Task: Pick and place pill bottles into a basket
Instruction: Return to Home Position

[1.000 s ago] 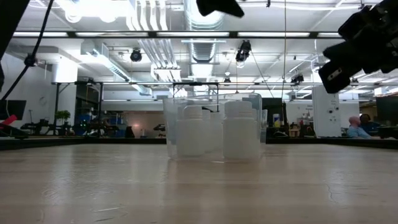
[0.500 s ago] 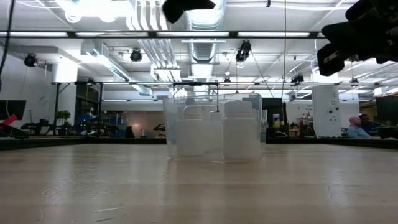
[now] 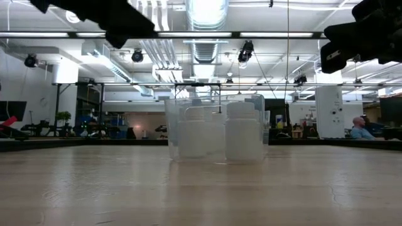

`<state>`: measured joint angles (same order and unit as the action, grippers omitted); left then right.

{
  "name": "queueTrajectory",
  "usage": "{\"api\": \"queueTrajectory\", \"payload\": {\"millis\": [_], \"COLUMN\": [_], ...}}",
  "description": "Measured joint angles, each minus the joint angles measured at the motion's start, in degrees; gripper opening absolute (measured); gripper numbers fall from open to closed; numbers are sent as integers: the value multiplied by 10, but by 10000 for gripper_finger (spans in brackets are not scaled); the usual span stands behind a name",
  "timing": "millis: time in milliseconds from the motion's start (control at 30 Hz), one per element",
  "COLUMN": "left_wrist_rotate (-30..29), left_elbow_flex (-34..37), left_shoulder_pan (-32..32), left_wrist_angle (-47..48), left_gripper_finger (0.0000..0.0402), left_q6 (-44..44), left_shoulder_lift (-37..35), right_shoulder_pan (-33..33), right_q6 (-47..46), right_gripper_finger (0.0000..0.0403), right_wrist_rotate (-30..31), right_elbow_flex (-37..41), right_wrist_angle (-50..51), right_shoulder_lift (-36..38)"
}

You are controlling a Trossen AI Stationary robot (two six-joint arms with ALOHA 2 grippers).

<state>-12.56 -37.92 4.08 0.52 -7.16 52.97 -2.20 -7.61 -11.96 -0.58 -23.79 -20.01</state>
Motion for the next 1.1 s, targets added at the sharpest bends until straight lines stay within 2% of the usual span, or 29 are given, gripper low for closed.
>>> {"api": "queueTrajectory", "payload": {"millis": [167,633,900,1100], "left_wrist_rotate": [-2,-3,16,17], "left_elbow_flex": [44,136,151,151], "left_shoulder_pan": [0,0,0,0], "left_wrist_angle": [-3,-1,-2,5], "left_gripper_finger": [107,107,107,107], "left_q6": [-14,-15,-15,-15], "left_shoulder_lift": [-72,-202,-201,-162], "right_shoulder_pan": [0,0,0,0], "right_q6": [76,17,-57,-40], "right_gripper_finger": [8,9,9,9], "right_wrist_rotate": [1,75,75,75], "right_elbow_flex": [0,0,0,0], "right_wrist_angle": [0,5,5,8], "right_shoulder_lift": [0,0,0,0]}}
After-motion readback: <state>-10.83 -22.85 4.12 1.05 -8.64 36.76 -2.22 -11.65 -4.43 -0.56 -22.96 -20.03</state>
